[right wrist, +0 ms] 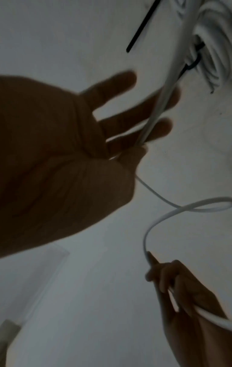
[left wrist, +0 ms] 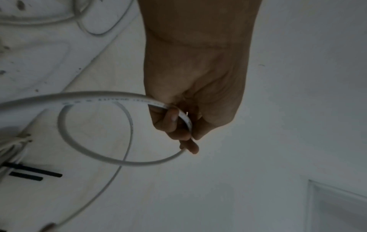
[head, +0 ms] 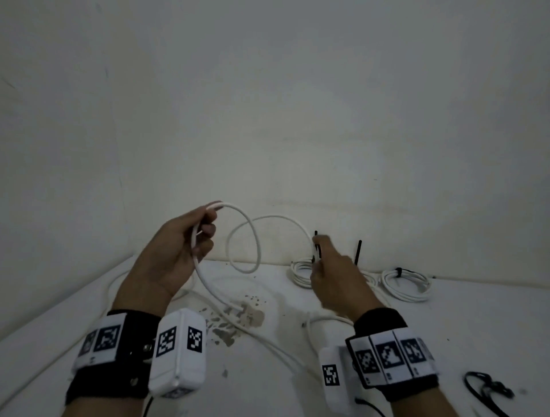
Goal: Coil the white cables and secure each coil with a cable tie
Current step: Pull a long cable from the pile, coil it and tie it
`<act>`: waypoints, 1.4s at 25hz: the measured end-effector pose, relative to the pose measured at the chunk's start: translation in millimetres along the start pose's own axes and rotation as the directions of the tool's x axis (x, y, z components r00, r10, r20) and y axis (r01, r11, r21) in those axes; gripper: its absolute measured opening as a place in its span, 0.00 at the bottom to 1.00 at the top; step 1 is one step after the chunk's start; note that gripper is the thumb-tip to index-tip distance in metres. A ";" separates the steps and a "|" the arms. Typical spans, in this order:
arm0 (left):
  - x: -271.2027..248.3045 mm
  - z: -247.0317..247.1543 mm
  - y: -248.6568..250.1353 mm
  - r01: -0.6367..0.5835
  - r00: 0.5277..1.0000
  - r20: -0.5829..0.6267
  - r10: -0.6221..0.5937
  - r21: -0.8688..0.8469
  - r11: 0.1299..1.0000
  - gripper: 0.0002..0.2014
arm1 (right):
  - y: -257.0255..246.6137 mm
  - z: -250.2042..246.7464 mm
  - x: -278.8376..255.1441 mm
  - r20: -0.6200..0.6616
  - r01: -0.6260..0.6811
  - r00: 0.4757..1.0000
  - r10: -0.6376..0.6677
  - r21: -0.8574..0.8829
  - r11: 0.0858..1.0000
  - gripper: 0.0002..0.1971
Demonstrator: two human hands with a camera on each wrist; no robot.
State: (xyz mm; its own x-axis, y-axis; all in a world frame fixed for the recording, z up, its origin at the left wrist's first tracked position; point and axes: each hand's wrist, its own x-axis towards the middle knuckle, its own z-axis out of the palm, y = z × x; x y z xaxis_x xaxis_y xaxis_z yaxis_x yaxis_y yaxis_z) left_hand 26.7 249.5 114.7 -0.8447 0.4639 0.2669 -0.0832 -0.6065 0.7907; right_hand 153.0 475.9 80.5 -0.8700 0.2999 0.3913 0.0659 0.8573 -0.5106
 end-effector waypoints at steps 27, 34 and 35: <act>6.1 26.5 -32.9 -0.034 0.888 -0.459 -0.001 -0.068 0.997 0.07 | -64.2 32.4 -8.0 -0.016 -0.028 0.996 0.087 0.873 0.487 0.22; -31.3 54.9 -32.6 -0.185 0.973 0.233 -0.007 0.791 0.584 0.09 | -41.9 -5.1 -3.1 0.052 -0.065 0.998 0.040 0.750 0.658 0.23; -35.2 60.7 -34.6 -0.137 0.943 0.289 -0.166 0.790 0.597 0.13 | -41.5 -6.3 -3.3 0.043 -0.057 0.998 0.038 0.738 0.673 0.23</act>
State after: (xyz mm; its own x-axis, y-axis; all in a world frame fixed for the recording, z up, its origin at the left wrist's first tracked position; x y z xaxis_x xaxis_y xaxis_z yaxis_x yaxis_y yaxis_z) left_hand 91.5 293.3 111.3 -0.6295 0.7250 0.2795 0.4841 0.0846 0.8709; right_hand 156.1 441.9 105.2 -0.8868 0.3146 0.3385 -0.2663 0.2508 -0.9307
